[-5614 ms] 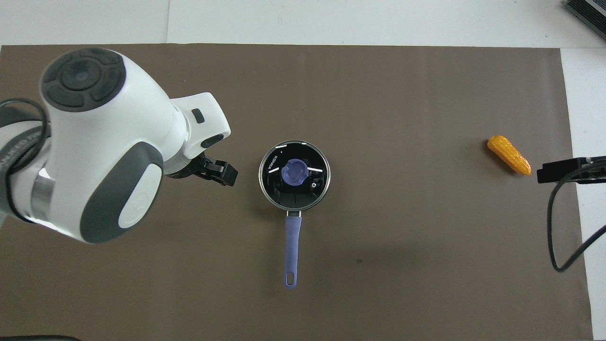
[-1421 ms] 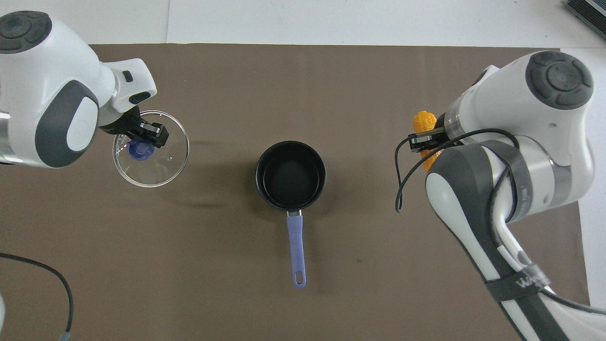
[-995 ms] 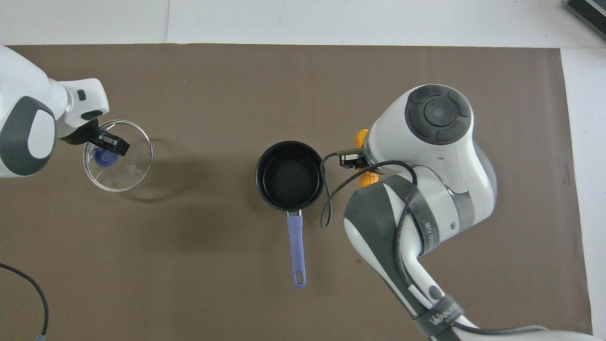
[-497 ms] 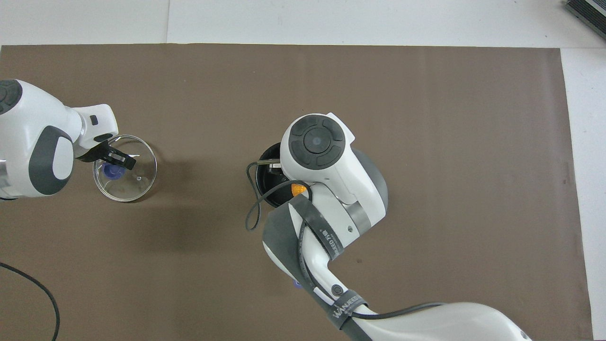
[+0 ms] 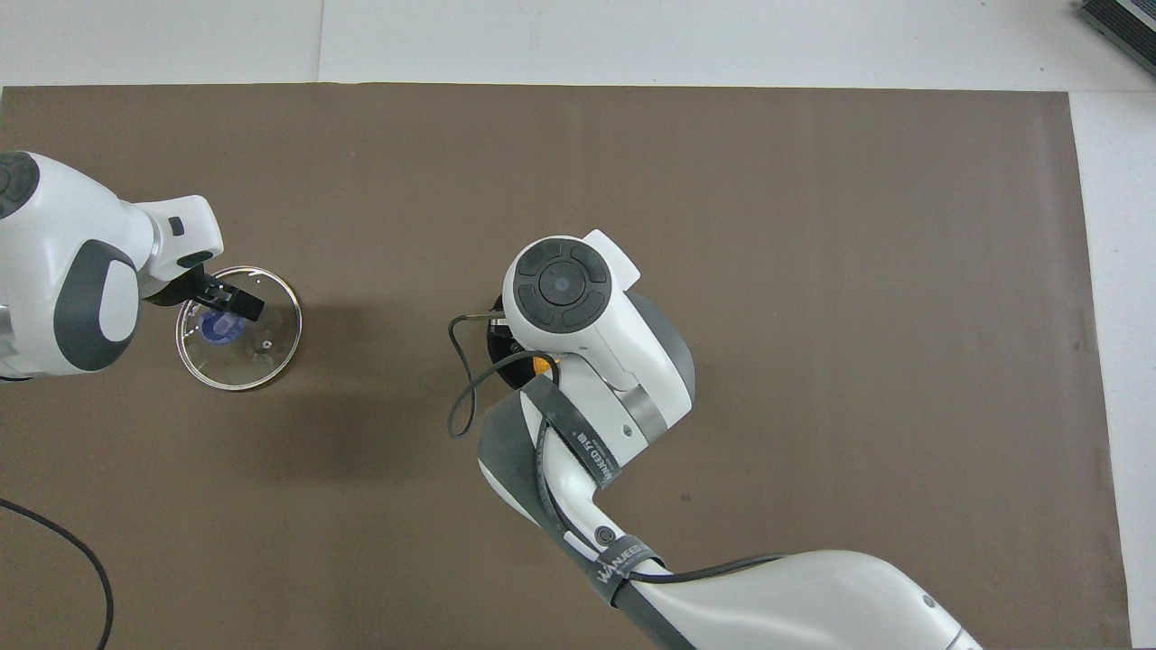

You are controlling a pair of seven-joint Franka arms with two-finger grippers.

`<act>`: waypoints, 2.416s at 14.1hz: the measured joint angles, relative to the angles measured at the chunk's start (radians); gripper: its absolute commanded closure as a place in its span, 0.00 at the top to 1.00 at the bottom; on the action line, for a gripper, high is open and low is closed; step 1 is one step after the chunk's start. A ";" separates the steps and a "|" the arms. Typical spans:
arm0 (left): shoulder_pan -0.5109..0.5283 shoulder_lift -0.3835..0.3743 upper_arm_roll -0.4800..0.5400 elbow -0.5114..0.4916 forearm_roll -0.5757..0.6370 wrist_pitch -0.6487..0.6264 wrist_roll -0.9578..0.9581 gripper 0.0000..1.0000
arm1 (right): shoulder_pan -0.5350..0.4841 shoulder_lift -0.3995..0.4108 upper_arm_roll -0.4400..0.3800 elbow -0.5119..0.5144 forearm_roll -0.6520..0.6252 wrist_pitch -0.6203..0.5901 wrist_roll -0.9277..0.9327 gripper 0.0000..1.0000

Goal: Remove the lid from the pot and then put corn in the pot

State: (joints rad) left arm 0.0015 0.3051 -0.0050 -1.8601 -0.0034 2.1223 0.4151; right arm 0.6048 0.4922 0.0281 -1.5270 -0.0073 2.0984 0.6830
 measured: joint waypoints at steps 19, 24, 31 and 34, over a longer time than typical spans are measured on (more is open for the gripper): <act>-0.005 -0.187 -0.001 0.344 0.000 -0.504 -0.370 1.00 | -0.018 0.011 0.002 -0.074 0.063 0.062 -0.032 0.41; -0.005 -0.249 -0.001 0.344 0.002 -0.555 -0.398 1.00 | -0.018 0.014 0.002 -0.092 0.063 0.076 -0.033 0.73; -0.005 -0.257 -0.002 0.348 0.004 -0.594 -0.402 1.00 | -0.022 -0.015 -0.005 -0.086 0.062 0.076 -0.034 1.00; -0.005 -0.273 -0.005 0.348 0.004 -0.595 -0.402 1.00 | -0.052 -0.094 -0.018 -0.079 0.061 0.025 -0.034 1.00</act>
State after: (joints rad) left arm -0.0040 0.0323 -0.0104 -1.5116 0.0011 1.5271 0.0132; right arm 0.5533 0.3986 0.0097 -1.6063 0.0540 2.1236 0.6491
